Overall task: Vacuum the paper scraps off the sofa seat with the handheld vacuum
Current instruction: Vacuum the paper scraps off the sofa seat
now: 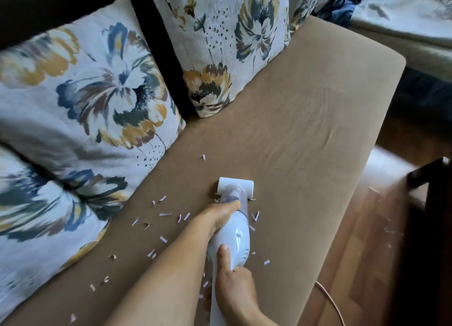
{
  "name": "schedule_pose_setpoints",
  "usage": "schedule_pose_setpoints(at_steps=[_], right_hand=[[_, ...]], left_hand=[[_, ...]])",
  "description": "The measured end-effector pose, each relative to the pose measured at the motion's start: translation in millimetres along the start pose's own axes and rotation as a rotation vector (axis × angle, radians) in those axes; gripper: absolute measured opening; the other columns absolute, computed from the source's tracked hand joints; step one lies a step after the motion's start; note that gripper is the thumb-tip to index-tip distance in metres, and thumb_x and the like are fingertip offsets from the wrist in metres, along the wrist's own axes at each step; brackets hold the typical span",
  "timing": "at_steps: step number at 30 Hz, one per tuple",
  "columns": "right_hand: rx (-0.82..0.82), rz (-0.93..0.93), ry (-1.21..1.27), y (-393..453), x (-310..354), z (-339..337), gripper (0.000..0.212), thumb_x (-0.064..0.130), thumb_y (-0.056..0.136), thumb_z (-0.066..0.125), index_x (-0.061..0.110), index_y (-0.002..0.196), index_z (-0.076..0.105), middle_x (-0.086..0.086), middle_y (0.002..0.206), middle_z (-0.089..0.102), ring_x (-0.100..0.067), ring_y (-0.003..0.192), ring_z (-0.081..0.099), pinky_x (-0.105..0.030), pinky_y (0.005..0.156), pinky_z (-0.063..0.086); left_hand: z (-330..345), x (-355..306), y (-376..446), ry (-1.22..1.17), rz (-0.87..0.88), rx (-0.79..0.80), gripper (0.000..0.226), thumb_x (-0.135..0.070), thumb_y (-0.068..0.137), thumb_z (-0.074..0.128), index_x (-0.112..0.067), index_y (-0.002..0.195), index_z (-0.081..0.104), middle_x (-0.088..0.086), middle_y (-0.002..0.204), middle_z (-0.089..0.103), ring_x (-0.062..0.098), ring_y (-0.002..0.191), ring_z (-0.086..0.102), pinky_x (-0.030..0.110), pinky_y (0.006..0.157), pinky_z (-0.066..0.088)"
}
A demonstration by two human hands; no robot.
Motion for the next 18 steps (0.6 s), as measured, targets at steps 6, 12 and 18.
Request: schedule_pose_setpoints(at_steps=[6,12,18], right_hand=[[0.014,-0.016,-0.003,-44.2,-26.2,17.8,0.093,0.082,0.064,0.029,0.009,0.102,0.073,-0.011,0.082,0.075,-0.03,0.082,0.072,-0.042,0.083,0.058],[0.068,-0.058,-0.074,-71.8,-30.3,18.6,0.078,0.071,0.084,0.029,0.006,0.079,0.073,-0.01,0.061,0.073,-0.026,0.064,0.071,-0.039,0.078,0.059],[0.112,-0.142,-0.088,-68.5,8.8,18.8,0.074,0.063,0.092,0.032,0.011,0.051,0.064,-0.005,0.048,0.066,-0.028,0.065,0.071,-0.04,0.079,0.059]], left_hand=[[-6.8,50.8,-30.9,-0.084,-0.01,0.01,0.061,-0.053,0.083,0.056,-0.009,0.124,0.054,0.015,0.115,0.064,0.03,0.101,0.064,0.035,0.094,0.05],[-16.9,71.7,-46.3,-0.143,0.012,-0.001,0.065,-0.052,0.078,0.061,-0.007,0.124,0.059,0.016,0.114,0.067,0.031,0.1,0.066,0.038,0.094,0.052],[-48.4,41.0,-39.9,-0.173,0.077,-0.047,0.052,-0.05,0.087,0.058,-0.008,0.119,0.058,0.013,0.11,0.062,0.028,0.092,0.059,0.03,0.08,0.046]])
Point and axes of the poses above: each hand's wrist, its own y-axis towards the middle knuckle, its own z-axis out of the palm, x = y × z, the point moved 5 cm from there along y, towards the middle knuckle
